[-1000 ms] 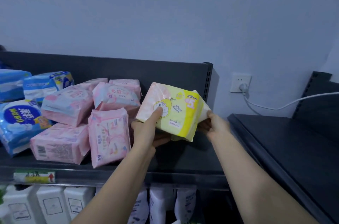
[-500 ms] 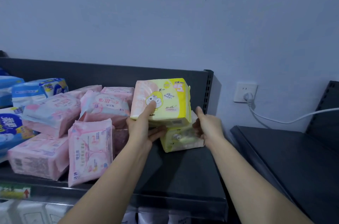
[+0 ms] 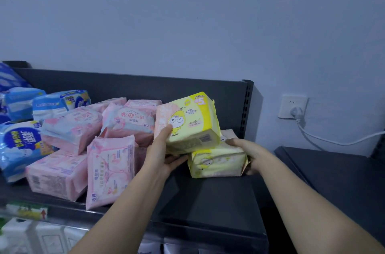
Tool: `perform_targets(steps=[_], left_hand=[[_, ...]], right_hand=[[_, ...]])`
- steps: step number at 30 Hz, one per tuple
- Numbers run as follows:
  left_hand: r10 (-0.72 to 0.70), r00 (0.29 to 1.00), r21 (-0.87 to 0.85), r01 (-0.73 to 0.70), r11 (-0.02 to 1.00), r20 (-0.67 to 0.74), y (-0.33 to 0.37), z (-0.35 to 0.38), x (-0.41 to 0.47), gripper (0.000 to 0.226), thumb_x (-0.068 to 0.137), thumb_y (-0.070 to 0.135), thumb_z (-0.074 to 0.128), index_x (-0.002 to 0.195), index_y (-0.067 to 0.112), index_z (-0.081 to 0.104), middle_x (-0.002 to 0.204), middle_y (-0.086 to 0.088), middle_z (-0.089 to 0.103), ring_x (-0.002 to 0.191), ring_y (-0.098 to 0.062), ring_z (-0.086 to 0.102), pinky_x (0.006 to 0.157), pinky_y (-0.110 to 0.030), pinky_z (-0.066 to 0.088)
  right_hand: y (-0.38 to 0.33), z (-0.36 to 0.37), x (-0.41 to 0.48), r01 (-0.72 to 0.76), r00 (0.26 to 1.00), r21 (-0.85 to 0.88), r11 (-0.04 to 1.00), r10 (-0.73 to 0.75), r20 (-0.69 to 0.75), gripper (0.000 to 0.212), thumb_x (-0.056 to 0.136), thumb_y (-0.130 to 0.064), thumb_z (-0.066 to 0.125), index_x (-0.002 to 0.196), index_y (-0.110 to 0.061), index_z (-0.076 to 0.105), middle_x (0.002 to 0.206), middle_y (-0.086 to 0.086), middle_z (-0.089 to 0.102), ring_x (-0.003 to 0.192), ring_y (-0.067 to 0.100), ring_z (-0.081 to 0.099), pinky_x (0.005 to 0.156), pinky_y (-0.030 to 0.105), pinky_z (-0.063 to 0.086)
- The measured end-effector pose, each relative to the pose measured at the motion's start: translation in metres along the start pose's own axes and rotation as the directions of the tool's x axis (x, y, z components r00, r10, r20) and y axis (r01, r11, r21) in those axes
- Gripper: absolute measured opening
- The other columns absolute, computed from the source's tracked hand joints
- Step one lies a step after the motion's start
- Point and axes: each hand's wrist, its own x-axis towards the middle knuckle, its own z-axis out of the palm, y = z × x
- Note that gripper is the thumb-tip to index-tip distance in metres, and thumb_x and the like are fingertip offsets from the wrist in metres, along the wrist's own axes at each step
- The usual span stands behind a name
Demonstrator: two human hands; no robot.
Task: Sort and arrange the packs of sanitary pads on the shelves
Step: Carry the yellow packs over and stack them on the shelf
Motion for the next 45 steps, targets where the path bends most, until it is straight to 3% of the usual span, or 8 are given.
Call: perform_targets(steps=[6,11,17,23,27,32,36,45], left_hand=[[0.074,0.997,-0.061,-0.073,0.995,0.019,-0.002,0.009,-0.003,0.045,0.085,0.037,0.069,0.123,0.019,0.055,0.112,-0.007,0.065,0.101,-0.03,0.064,0.077,-0.047,0.059],[0.203,0.979,-0.048,-0.202,0.978,0.01,0.001,0.013,-0.002,0.057,0.076,0.041,0.075,0.125,0.02,0.055,0.117,-0.005,0.068,0.104,-0.026,0.067,0.064,-0.037,0.059],[0.226,0.974,0.021,-0.226,0.974,0.004,-0.008,0.001,-0.003,0.052,0.076,0.031,0.073,0.123,0.016,0.056,0.114,-0.008,0.068,0.101,-0.026,0.068,0.072,-0.048,0.06],[0.132,0.991,0.112,-0.133,0.985,0.024,-0.017,-0.013,-0.006,0.045,0.078,0.012,0.064,0.122,0.008,0.056,0.106,-0.017,0.07,0.078,-0.028,0.067,0.063,-0.043,0.059],[0.065,0.997,0.195,-0.07,0.978,0.031,-0.02,-0.021,-0.006,0.058,0.061,0.012,0.067,0.117,-0.001,0.06,0.099,-0.019,0.073,0.088,-0.04,0.069,0.082,-0.061,0.054],[0.145,0.988,0.373,-0.154,0.915,0.051,-0.017,-0.028,-0.011,0.045,0.062,0.008,0.063,0.107,0.004,0.065,0.095,-0.013,0.074,0.088,-0.031,0.07,0.068,-0.032,0.053],[0.19,0.97,0.51,-0.241,0.826,0.151,-0.015,-0.031,-0.015,0.06,0.049,0.013,0.067,0.108,0.012,0.064,0.094,-0.004,0.075,0.087,-0.022,0.072,0.073,-0.034,0.058],[0.154,0.96,0.596,-0.267,0.758,0.234,-0.021,-0.043,-0.01,0.085,0.045,0.009,0.092,0.117,0.015,0.046,0.106,-0.004,0.069,0.093,-0.017,0.069,0.071,-0.03,0.058]], right_hand=[[-0.001,-0.005,-0.01,0.056,0.99,0.174,0.983,-0.077,0.116,0.032,0.076,-0.011,0.075,0.105,-0.01,0.062,0.092,0.011,0.069,0.079,0.027,0.065,0.068,0.038,0.055],[-0.005,-0.005,-0.014,0.398,0.909,0.284,0.872,-0.417,0.007,0.06,0.067,-0.003,0.079,0.122,-0.016,0.06,0.109,0.009,0.07,0.094,0.028,0.068,0.072,0.036,0.056],[-0.028,-0.012,-0.024,0.623,0.778,0.052,0.78,-0.613,-0.138,0.063,0.068,-0.006,0.083,0.124,-0.02,0.058,0.114,-0.001,0.064,0.1,0.019,0.063,0.072,0.03,0.051],[-0.012,-0.01,-0.02,0.627,0.766,0.094,0.774,-0.59,-0.254,0.047,0.073,-0.001,0.072,0.116,-0.016,0.059,0.106,0.001,0.066,0.088,0.015,0.063,0.065,0.026,0.047],[-0.017,-0.008,-0.021,0.606,0.787,0.126,0.786,-0.568,-0.239,0.049,0.067,-0.008,0.069,0.114,-0.013,0.055,0.101,-0.003,0.06,0.083,0.009,0.057,0.064,0.025,0.044],[-0.025,-0.005,-0.02,0.582,0.809,0.114,0.805,-0.557,-0.189,0.054,0.057,-0.016,0.058,0.112,-0.012,0.056,0.101,-0.003,0.058,0.084,0.012,0.054,0.068,0.028,0.043],[-0.027,-0.004,-0.018,0.565,0.822,0.082,0.821,-0.554,-0.13,0.058,0.052,-0.018,0.056,0.11,-0.016,0.056,0.104,-0.001,0.059,0.087,0.016,0.055,0.068,0.029,0.042],[-0.027,0.016,-0.025,0.579,0.815,-0.15,0.802,-0.564,0.131,0.076,0.064,-0.014,0.088,0.13,-0.026,0.05,0.114,-0.002,0.059,0.101,0.015,0.059,0.071,0.024,0.05]])
